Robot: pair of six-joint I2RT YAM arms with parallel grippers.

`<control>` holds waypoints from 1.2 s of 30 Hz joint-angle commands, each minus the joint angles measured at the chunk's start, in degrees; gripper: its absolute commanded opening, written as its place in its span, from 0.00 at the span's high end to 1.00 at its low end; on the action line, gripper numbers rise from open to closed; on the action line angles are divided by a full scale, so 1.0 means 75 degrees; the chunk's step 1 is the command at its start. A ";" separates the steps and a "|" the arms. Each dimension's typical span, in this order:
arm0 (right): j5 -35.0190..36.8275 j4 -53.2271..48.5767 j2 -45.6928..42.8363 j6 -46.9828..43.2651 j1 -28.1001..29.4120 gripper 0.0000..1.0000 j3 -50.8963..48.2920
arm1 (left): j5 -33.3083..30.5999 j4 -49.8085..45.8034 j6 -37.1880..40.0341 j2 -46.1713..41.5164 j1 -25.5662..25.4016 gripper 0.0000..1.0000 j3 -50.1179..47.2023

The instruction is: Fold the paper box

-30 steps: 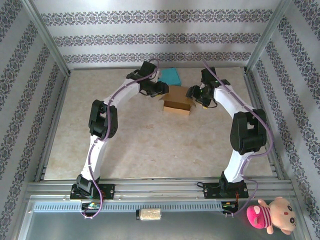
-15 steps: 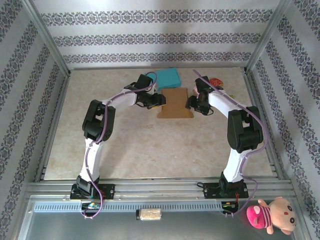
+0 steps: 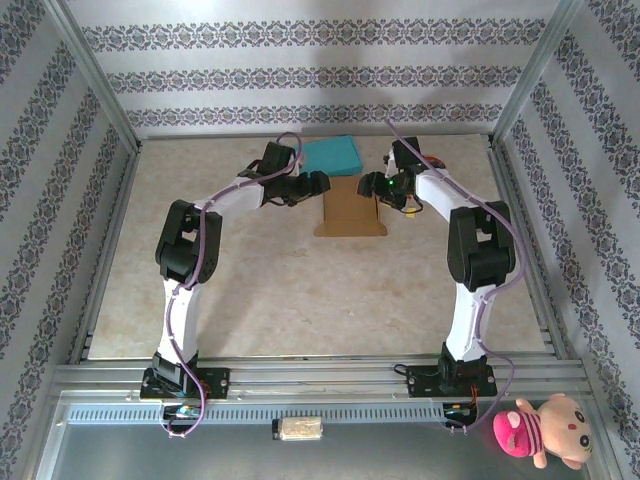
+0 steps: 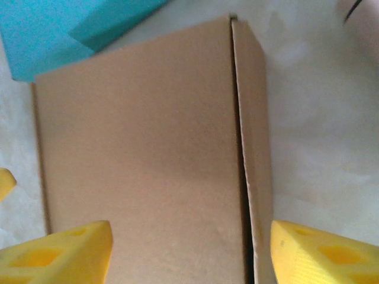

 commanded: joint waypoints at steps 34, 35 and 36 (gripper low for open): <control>-0.3482 0.2693 -0.0163 0.0115 -0.1100 0.76 -0.2836 | 0.1211 0.4961 -0.2330 -0.0556 0.0295 0.18 -0.3069; -0.3491 0.2760 -0.0159 0.0168 -0.1145 0.76 -0.2846 | 0.1168 0.5009 -0.2354 -0.0529 0.0289 0.18 -0.3119; -0.3522 0.2854 -0.0153 0.0249 -0.1193 0.76 -0.2872 | 0.1108 0.5168 -0.2447 -0.0498 0.0286 0.18 -0.3218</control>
